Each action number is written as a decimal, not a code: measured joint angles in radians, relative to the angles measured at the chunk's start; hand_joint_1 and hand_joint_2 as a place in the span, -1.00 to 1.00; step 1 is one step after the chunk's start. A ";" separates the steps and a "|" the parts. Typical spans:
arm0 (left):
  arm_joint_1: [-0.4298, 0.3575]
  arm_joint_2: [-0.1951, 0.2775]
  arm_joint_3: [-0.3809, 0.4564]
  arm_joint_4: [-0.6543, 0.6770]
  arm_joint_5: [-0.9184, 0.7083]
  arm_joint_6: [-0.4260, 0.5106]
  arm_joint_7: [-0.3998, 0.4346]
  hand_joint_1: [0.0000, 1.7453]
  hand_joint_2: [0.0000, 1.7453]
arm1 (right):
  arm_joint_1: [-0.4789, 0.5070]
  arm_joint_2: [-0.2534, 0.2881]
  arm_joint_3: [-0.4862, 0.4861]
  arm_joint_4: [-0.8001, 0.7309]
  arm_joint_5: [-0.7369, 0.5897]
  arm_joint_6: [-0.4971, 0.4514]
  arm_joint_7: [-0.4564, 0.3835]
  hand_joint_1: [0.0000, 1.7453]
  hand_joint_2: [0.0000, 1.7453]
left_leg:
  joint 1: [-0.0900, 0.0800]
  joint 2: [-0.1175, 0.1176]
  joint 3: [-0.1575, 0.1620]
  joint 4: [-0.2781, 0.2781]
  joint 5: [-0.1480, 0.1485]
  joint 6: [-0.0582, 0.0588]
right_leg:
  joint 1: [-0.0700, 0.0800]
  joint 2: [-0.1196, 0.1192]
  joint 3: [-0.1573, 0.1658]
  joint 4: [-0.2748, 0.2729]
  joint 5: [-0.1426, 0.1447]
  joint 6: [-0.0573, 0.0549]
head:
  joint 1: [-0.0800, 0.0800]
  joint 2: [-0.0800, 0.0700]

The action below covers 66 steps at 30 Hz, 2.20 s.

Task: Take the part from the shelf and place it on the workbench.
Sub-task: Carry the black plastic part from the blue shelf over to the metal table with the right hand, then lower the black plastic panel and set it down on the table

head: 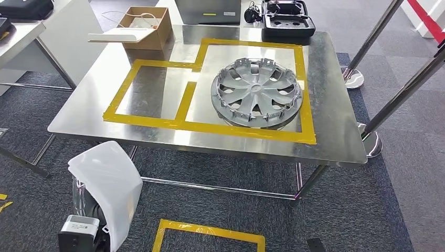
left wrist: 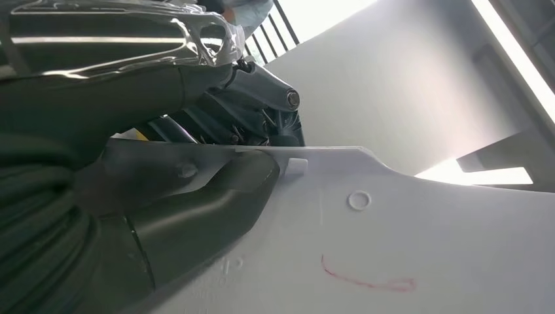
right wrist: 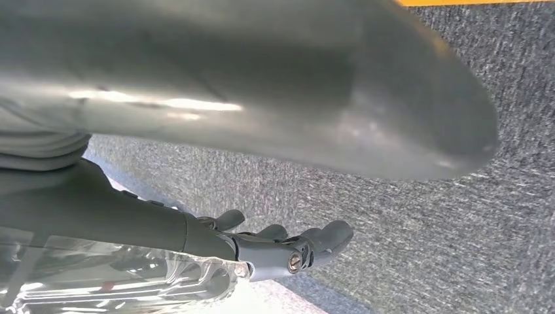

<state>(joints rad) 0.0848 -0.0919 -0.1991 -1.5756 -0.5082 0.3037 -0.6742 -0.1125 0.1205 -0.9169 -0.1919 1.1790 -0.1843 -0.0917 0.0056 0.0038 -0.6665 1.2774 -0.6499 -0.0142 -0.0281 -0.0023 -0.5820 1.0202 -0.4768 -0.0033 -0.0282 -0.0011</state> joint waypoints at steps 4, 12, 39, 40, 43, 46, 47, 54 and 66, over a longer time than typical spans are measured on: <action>-0.002 0.000 0.000 0.000 -0.001 -0.001 -0.001 1.00 1.00 | -0.003 0.000 0.000 0.000 0.001 -0.001 0.001 -1.00 -1.00 | 0.005 -0.005 0.111 -0.236 0.117 0.002 | -0.002 0.013 0.003 0.001 0.001 0.014 | 0.000 0.000; -0.007 -0.001 0.007 0.000 -0.002 -0.001 -0.002 1.00 1.00 | -0.004 -0.005 0.000 0.000 0.002 -0.002 0.001 -1.00 -1.00 | 0.003 -0.009 0.129 -0.282 0.129 0.014 | -0.001 0.018 0.010 -0.016 0.009 0.025 | 0.003 0.000; -0.015 -0.001 0.014 0.006 0.008 0.004 -0.006 1.00 1.00 | 0.003 -0.004 0.000 0.000 -0.014 0.007 0.007 -1.00 -1.00 | 0.017 0.060 0.156 -0.292 0.122 0.003 | -0.019 -0.035 -0.004 0.012 0.002 0.071 | 0.011 0.000; -0.016 0.000 0.013 0.006 0.007 0.004 -0.006 1.00 1.00 | 0.004 -0.003 0.000 0.000 -0.015 0.008 0.006 -1.00 -1.00 | 0.015 0.063 0.154 -0.286 0.117 -0.003 | -0.017 -0.031 -0.008 0.017 -0.005 0.060 | 0.011 0.000; -0.019 0.000 0.013 0.006 0.007 0.003 -0.006 1.00 1.00 | 0.008 -0.004 0.000 0.000 -0.016 0.010 0.006 -1.00 -1.00 | 0.020 0.058 0.152 -0.274 0.102 -0.009 | -0.017 -0.010 -0.016 0.024 -0.006 0.033 | 0.006 0.000; -0.018 0.001 0.012 0.006 0.007 0.003 -0.007 1.00 1.00 | 0.007 -0.004 -0.001 0.000 -0.019 0.010 0.004 -1.00 -1.00 | 0.023 0.010 0.089 -0.136 0.017 -0.011 | -0.016 0.012 -0.021 0.024 -0.001 0.019 | 0.001 0.000; -0.016 0.002 0.011 0.006 0.007 0.003 -0.006 1.00 1.00 | 0.008 -0.004 -0.001 0.000 -0.019 0.011 0.002 -1.00 -1.00 | 0.022 0.004 0.053 -0.066 -0.012 -0.010 | -0.013 0.020 -0.023 0.024 0.000 0.017 | 0.000 0.000; -0.014 0.004 0.011 0.008 0.007 0.005 -0.006 1.00 1.00 | 0.013 0.002 -0.003 0.000 -0.025 -0.016 -0.039 -1.00 -1.00 | 0.005 -0.017 0.125 -0.245 0.108 0.024 | -0.001 0.062 -0.028 0.024 0.007 0.017 | 0.000 0.000; -0.018 0.003 0.010 0.023 0.007 0.000 -0.006 1.00 1.00 | 0.017 0.006 -0.004 0.000 -0.026 -0.019 -0.034 -1.00 -1.00 | -0.003 -0.020 0.126 -0.268 0.122 0.019 | -0.004 0.061 -0.021 0.001 0.021 0.036 | 0.001 0.000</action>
<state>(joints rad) 0.0665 -0.0885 -0.1896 -1.5524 -0.5011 0.3033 -0.6806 -0.0953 0.1262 -0.9209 -0.1919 1.1531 -0.2033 -0.1255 0.0027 -0.0166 -0.5404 1.0091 -0.5283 0.0052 -0.0319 0.0587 -0.6031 1.0208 -0.4562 0.0326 -0.0269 -0.0011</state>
